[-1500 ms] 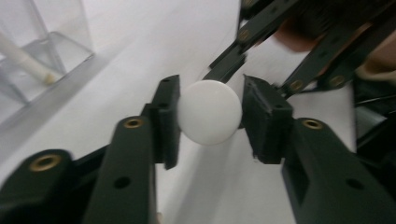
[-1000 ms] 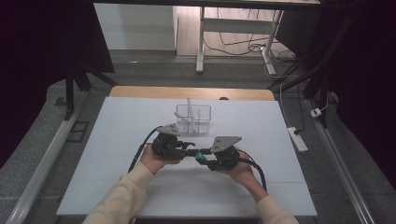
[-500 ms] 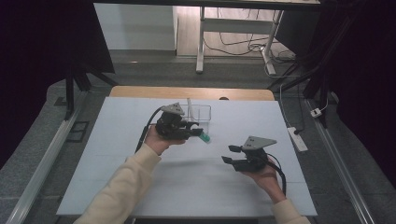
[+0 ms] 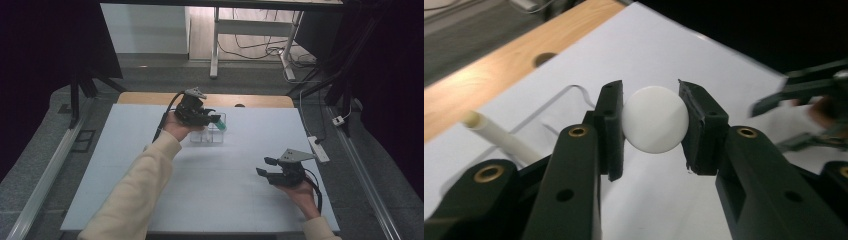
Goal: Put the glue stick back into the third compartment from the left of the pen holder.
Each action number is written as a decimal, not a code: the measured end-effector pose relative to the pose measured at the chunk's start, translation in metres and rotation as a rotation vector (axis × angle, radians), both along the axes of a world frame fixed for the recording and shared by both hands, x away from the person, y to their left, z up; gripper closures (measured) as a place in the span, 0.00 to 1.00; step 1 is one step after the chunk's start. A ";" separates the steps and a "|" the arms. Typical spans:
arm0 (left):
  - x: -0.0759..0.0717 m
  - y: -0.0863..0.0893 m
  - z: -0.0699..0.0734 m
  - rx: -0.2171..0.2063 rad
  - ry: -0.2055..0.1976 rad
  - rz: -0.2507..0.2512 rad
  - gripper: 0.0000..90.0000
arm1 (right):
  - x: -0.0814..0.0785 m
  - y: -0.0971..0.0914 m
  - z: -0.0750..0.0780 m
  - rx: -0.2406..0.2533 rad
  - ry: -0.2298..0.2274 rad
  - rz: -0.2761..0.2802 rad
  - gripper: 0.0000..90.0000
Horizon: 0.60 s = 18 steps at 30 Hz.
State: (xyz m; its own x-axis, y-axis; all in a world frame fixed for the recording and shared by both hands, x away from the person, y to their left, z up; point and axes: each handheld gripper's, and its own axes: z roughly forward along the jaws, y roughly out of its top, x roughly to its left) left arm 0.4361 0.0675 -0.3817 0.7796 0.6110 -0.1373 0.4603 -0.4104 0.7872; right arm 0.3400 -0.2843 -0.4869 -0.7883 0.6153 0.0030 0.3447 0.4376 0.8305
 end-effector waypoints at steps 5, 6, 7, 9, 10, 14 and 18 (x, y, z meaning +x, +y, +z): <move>0.019 0.000 -0.005 0.024 0.033 0.042 0.72 | 0.001 -0.001 -0.001 -0.012 0.005 -0.003 0.48; 0.023 0.000 -0.006 0.032 0.037 0.048 0.72 | 0.001 -0.001 -0.002 -0.016 0.006 -0.004 0.48; 0.026 -0.001 -0.008 0.040 0.039 0.054 0.72 | 0.001 -0.001 -0.002 -0.015 0.008 -0.003 0.48; 0.030 -0.003 -0.011 0.047 0.040 0.065 0.72 | 0.001 -0.001 -0.003 -0.020 0.010 -0.003 0.48; 0.033 -0.003 -0.013 0.042 0.040 0.063 0.72 | 0.001 -0.001 -0.003 -0.020 0.012 0.000 0.48; 0.036 -0.004 -0.021 0.007 0.048 0.061 0.52 | 0.002 -0.001 -0.004 -0.029 0.017 0.002 0.48; 0.023 0.004 -0.018 -0.012 0.006 0.045 0.47 | 0.002 -0.002 -0.005 -0.031 0.020 0.001 0.48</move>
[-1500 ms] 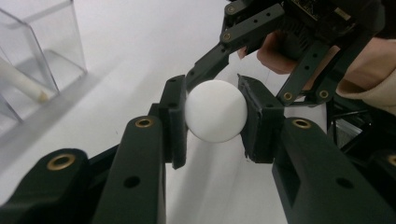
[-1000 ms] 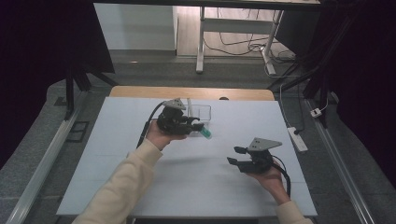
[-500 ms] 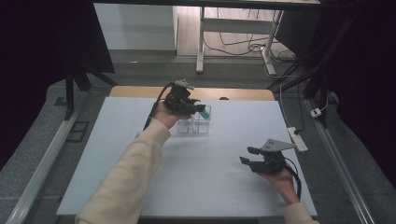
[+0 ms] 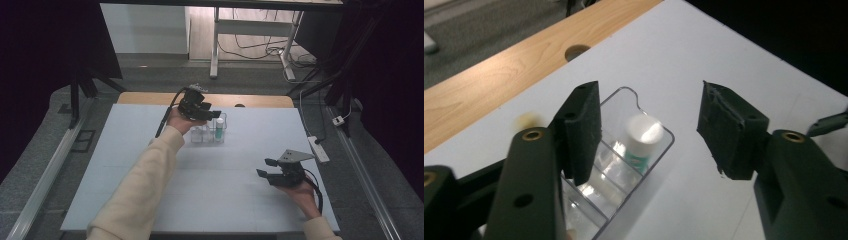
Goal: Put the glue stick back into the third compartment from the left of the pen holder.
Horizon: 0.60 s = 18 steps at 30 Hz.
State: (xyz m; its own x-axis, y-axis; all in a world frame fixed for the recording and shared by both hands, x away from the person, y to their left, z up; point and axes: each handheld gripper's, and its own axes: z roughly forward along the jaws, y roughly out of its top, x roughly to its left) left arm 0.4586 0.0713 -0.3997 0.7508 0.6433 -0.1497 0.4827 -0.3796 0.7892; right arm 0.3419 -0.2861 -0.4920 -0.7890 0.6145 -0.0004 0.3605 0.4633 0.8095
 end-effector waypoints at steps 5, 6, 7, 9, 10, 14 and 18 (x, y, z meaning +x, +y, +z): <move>-0.033 0.019 -0.004 -0.005 -0.031 -0.020 0.45 | 0.000 -0.004 0.000 -0.007 -0.006 -0.015 0.48; -0.039 0.024 -0.006 -0.002 -0.030 -0.024 0.45 | 0.000 -0.005 0.000 -0.002 -0.007 -0.017 0.48; -0.047 0.029 -0.009 0.000 -0.032 -0.025 0.45 | 0.001 -0.006 0.000 -0.001 -0.007 -0.020 0.48; -0.061 0.039 -0.016 -0.004 -0.031 -0.018 0.44 | 0.001 -0.007 0.000 -0.001 -0.009 -0.024 0.48; -0.068 0.045 -0.020 -0.006 -0.033 -0.019 0.44 | 0.001 -0.008 0.000 -0.006 -0.009 -0.026 0.47; -0.095 0.065 -0.032 -0.007 -0.037 -0.002 0.44 | 0.002 -0.011 0.000 -0.002 -0.007 -0.034 0.47; -0.120 0.086 -0.044 -0.023 -0.035 0.007 0.43 | 0.002 -0.012 -0.001 -0.011 -0.004 -0.037 0.46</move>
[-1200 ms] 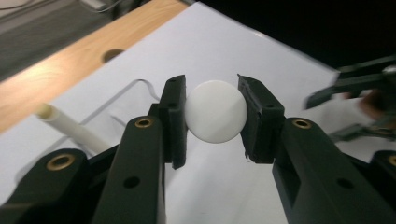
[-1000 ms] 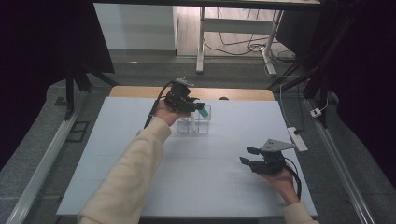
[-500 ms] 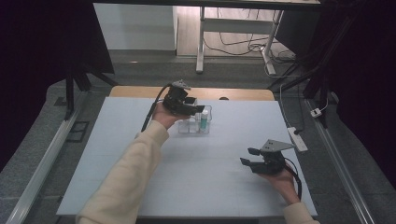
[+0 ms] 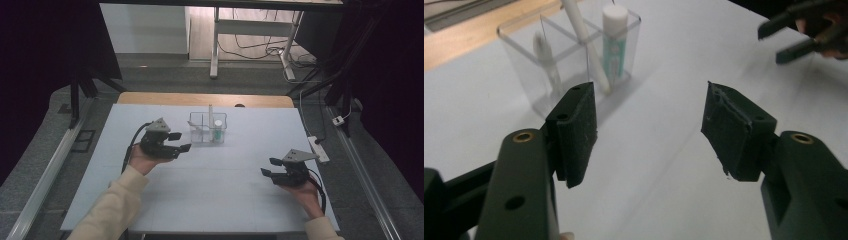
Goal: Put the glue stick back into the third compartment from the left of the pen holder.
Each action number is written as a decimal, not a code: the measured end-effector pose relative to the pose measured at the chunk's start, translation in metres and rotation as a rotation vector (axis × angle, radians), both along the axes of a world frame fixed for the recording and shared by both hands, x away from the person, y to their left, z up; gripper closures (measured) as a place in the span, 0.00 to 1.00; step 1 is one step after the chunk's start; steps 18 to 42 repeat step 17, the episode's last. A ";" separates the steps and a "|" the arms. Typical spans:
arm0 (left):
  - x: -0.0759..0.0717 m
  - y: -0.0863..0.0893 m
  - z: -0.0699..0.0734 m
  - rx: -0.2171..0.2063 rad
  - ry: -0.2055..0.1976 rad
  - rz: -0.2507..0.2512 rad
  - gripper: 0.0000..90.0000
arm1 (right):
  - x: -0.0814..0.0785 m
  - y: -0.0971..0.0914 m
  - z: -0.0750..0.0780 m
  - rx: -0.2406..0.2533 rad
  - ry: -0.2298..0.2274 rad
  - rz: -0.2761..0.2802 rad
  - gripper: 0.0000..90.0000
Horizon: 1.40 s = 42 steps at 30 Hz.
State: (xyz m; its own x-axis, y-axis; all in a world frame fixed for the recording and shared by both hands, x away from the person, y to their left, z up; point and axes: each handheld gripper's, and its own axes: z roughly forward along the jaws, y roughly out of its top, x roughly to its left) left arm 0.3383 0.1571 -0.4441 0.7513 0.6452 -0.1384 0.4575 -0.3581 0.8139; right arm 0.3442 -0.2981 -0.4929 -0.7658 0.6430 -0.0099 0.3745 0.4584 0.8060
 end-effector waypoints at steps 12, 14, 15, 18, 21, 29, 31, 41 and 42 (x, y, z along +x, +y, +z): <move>-0.057 0.044 -0.034 -0.013 0.018 0.051 0.42 | -0.002 -0.005 0.003 0.007 -0.009 0.008 0.44; -0.059 0.045 -0.036 -0.008 0.019 0.052 0.41 | -0.002 -0.004 0.003 0.012 -0.013 0.015 0.43; -0.059 0.046 -0.036 -0.008 0.017 0.052 0.41 | -0.003 -0.004 0.004 0.007 -0.016 0.015 0.43; -0.059 0.046 -0.036 -0.012 0.014 0.050 0.41 | -0.003 -0.003 0.004 0.009 -0.020 0.024 0.42; -0.059 0.046 -0.036 -0.012 0.014 0.050 0.41 | -0.003 -0.003 0.004 0.009 -0.020 0.024 0.42; -0.059 0.046 -0.036 -0.012 0.014 0.050 0.41 | -0.003 -0.003 0.004 0.009 -0.020 0.024 0.42; -0.059 0.046 -0.036 -0.012 0.014 0.050 0.41 | -0.003 -0.003 0.004 0.009 -0.020 0.024 0.42; -0.059 0.046 -0.036 -0.012 0.014 0.050 0.41 | -0.003 -0.003 0.004 0.009 -0.020 0.024 0.42; -0.059 0.046 -0.036 -0.012 0.014 0.050 0.41 | -0.003 -0.003 0.004 0.009 -0.020 0.024 0.42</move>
